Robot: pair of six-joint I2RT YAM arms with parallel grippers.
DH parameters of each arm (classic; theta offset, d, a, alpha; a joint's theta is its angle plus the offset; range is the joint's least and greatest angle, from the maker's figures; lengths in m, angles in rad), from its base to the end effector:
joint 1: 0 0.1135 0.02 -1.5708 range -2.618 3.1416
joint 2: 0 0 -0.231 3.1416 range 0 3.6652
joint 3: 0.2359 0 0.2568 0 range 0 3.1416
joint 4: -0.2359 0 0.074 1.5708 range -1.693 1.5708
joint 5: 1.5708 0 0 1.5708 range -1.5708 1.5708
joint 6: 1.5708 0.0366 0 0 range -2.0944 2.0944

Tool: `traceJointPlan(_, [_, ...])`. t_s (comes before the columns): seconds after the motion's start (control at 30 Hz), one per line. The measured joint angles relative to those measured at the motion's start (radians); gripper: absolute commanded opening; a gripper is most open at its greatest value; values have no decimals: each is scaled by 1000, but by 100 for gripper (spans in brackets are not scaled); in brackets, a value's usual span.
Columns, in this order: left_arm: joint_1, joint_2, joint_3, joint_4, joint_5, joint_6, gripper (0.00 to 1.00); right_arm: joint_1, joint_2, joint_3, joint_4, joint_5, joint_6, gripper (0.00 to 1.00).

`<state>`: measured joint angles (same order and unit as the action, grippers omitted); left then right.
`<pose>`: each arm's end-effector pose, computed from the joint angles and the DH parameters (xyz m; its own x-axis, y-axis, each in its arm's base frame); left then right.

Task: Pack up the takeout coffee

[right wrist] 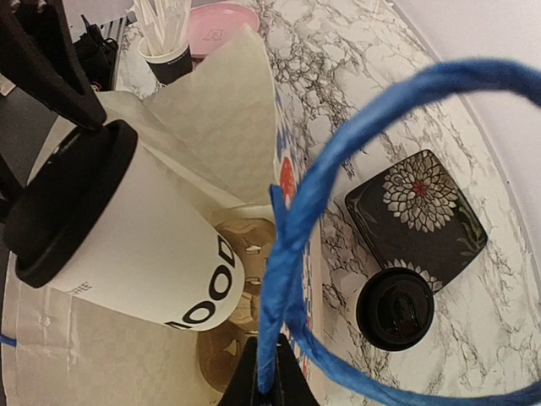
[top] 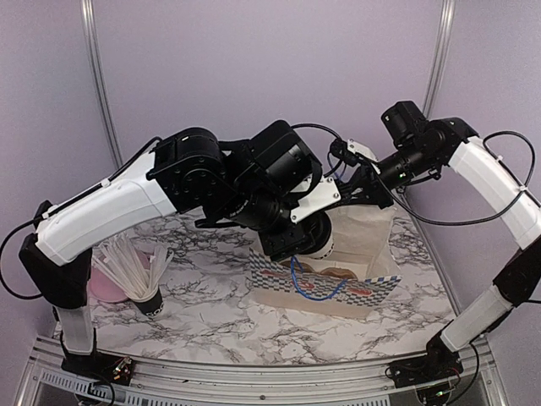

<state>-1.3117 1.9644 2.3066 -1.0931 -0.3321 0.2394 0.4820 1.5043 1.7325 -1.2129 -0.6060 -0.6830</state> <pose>0.1148 -0.3865 0.3931 0.0324 0.7528 -0.6575 0.8699 0.3027 0.3895 0.2489 0.1538 0.3722 -0.1560 -0.6670 -0.7285 -0.9780 0.2079 0.0190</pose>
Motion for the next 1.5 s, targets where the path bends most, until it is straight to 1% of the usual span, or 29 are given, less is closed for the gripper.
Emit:
traceJointPlan(0.13, [-14,0,-37,3,-53,12,53,11,-2,0,0,-46,0,6])
traceJointPlan(0.2, [-27,0,-62,11,-79,16,53,16,-2,0,0,-71,-1,9])
traceJointPlan(0.43, [-99,0,-195,15,-137,15,53,20,-2,8,-21,-132,-11,29])
traceJointPlan(0.57, [-138,-2,-213,9,-152,3,53,19,-1,90,-60,-154,-34,44])
traceJointPlan(0.63, [-159,-3,-217,4,-158,-10,53,17,-2,159,-68,-170,-48,48])
traceJointPlan(0.77, [-200,-9,-230,-13,-160,-37,53,-16,-19,237,-53,-195,-47,48])
traceJointPlan(0.87, [-227,-9,-236,-27,-167,-60,52,-70,-24,230,-18,-201,-31,48])
traceJointPlan(0.93, [-248,-9,-236,-41,-177,-76,52,-93,-19,186,19,-192,-22,48])
traceJointPlan(1.03, [-278,-14,-246,-44,-188,-89,52,-105,1,64,78,-156,-7,48])
traceJointPlan(1.23, [-297,-42,-296,-53,-240,-95,51,-106,97,-143,159,-73,2,48])
traceJointPlan(1.33, [-295,-48,-312,-57,-274,-95,51,-106,137,-205,192,-43,4,48])
traceJointPlan(1.5, [-296,-51,-337,-55,-333,-85,51,-106,186,-235,248,-12,21,48])
